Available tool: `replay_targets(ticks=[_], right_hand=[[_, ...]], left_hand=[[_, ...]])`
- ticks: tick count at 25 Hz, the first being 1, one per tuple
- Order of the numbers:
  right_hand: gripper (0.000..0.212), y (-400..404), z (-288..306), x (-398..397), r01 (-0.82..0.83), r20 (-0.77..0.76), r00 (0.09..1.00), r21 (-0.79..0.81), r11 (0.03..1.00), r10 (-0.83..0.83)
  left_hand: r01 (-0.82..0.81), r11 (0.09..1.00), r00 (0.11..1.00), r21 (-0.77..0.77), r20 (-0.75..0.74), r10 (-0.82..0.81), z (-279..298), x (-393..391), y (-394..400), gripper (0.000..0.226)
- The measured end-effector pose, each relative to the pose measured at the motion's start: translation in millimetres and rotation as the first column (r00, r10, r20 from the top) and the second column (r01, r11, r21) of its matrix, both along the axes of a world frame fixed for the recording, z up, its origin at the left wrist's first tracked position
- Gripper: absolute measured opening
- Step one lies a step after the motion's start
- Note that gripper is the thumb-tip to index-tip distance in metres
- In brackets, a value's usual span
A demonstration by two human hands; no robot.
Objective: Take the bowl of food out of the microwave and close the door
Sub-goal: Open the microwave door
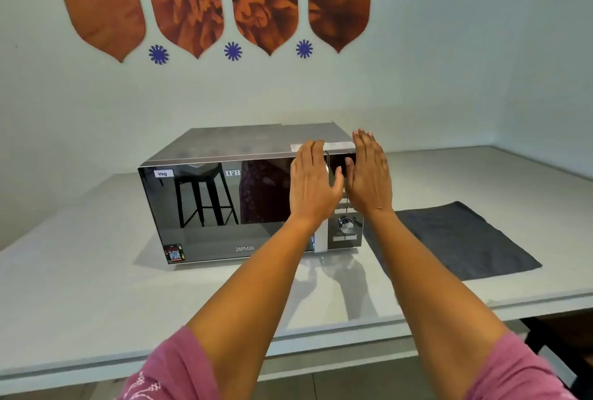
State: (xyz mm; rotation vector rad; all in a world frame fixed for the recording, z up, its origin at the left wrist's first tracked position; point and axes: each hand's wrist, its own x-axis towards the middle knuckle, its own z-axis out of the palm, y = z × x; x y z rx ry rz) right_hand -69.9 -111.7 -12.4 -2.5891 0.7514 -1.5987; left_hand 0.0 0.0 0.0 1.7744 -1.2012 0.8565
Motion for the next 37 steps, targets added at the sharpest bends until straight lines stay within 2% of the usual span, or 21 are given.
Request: replay_targets(ticks=[4, 7, 12, 16, 18, 22, 31, 37], right_hand=[[0.053, -4, -9, -4, 0.027, -0.084, 0.996, -0.016, 1.000, -0.028], [0.053, -6, -14, -7, 0.011, -0.085, 0.996, 0.003, 1.000, -0.010], [0.053, -14, -24, -12, -0.018, -0.109, 0.994, 0.016, 1.000, 0.020], [0.052, -18, -28, -13, -0.045, -0.102, 0.994, 0.032, 0.998, 0.048], [0.052, -17, -28, -12, -0.046, -0.092, 0.995, 0.035, 0.998, 0.049], [0.053, -19, -29, -10, -0.065, -0.073, 0.995, 0.043, 0.997, 0.068], [0.054, -21, -33, -5, -0.061, -0.055, 0.997, 0.027, 0.998, 0.062], [0.053, -19, -31, -7, -0.039, -0.069, 0.997, 0.024, 0.999, 0.041]], left_hand=[[-0.034, 0.998, 0.987, -0.058, -0.157, 0.024, -12, -16, -7, 0.052], [-0.099, 0.991, 0.950, -0.090, -0.305, 0.067, -19, -18, -14, 0.054], [-0.083, 0.988, 0.832, -0.127, -0.555, -0.001, -25, -24, -31, 0.064], [-0.065, 0.973, 0.715, -0.223, -0.690, -0.110, -24, -23, -47, 0.058], [-0.056, 0.963, 0.677, -0.262, -0.719, -0.156, -25, -22, -51, 0.051], [-0.071, 0.962, 0.664, -0.263, -0.732, -0.152, -30, -16, -53, 0.044], [-0.113, 0.968, 0.691, -0.225, -0.718, -0.086, -34, -7, -53, 0.061], [-0.136, 0.968, 0.659, -0.210, -0.749, -0.070, -29, -5, -53, 0.035]])
